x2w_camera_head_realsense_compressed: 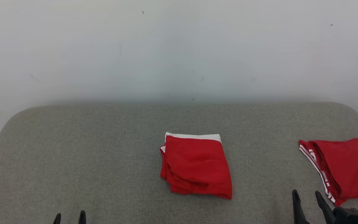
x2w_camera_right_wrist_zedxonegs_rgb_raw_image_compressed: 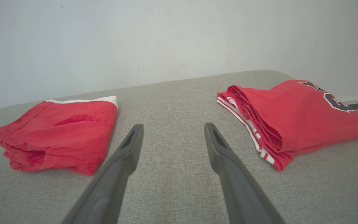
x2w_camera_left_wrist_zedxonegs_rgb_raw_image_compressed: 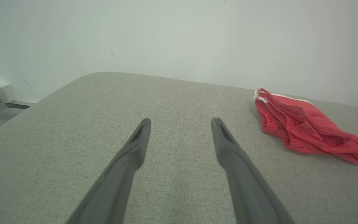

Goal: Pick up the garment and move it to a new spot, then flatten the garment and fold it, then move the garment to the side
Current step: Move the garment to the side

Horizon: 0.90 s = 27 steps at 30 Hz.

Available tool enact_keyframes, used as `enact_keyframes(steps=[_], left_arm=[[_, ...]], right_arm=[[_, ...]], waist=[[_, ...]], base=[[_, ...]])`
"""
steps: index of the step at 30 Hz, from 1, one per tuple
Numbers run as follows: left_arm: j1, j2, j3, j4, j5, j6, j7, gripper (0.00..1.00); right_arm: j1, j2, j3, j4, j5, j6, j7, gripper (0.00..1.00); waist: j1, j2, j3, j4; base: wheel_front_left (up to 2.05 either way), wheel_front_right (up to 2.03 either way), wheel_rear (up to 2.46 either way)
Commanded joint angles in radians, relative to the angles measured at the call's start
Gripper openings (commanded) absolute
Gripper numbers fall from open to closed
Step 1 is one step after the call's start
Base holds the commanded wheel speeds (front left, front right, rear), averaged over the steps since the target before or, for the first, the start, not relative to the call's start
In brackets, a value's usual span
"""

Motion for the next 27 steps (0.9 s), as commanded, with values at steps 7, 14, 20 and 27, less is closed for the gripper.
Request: enact_keyframes(steps=[7,14,20,27], left_arm=[[0.017,-0.011,-0.015,-0.004,0.011,-0.005,-0.002,1.00],[0.003,-0.019,-0.047,-0.021,0.020,-0.003,0.014,1.00],[-0.003,-0.028,-0.083,-0.034,0.025,-0.009,0.034,1.00],[-0.043,-0.022,-0.102,-0.046,0.013,-0.017,0.049,1.00]], right_arm=[[-0.025,0.000,-0.014,-0.020,0.009,-0.002,0.109,1.00],[-0.198,0.000,-0.055,-0.049,0.003,-0.002,0.480,1.00],[-0.367,0.000,-0.107,0.066,0.006,-0.002,0.684,1.00],[-0.506,0.001,-0.197,0.222,-0.083,-0.002,0.748,1.00]], waist=[[0.0000,-0.0001,0.002,0.027],[0.0000,-0.0001,0.019,0.099],[0.0000,-0.0001,0.056,0.208],[0.0000,-0.0001,0.137,0.320]], base=[[0.00,0.00,0.00],[0.00,0.00,0.00],[0.00,0.00,0.00],[0.00,0.00,0.00]])
